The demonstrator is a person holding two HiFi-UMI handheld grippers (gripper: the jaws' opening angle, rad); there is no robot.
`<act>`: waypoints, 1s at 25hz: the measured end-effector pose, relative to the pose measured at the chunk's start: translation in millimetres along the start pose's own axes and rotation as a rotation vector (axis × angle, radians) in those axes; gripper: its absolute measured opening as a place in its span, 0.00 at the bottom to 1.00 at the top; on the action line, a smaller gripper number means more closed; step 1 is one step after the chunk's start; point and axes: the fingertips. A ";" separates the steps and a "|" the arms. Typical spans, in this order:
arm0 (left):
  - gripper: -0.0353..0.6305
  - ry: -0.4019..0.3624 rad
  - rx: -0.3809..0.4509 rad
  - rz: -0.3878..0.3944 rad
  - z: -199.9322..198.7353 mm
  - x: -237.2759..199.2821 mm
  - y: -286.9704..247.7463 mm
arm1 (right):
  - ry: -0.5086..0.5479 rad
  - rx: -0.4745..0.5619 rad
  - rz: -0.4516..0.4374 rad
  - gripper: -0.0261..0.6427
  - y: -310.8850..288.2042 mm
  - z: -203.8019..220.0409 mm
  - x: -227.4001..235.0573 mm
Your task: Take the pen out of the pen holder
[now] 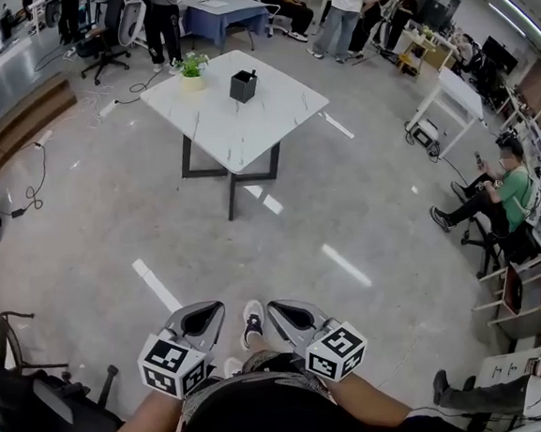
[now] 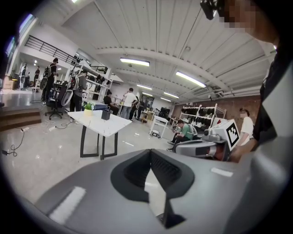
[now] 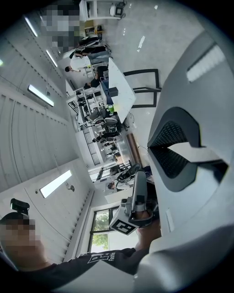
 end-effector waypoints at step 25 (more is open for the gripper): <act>0.14 -0.026 0.005 -0.026 -85.8 -92.7 -145.6 | 0.015 0.017 -0.024 0.04 -115.4 -89.2 141.1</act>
Point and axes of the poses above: the fingertips, and each gripper's own axes: y backward along the fingers, x to its right, z out of its underside, and after that the axes turned 8 degrees about x, right-handed
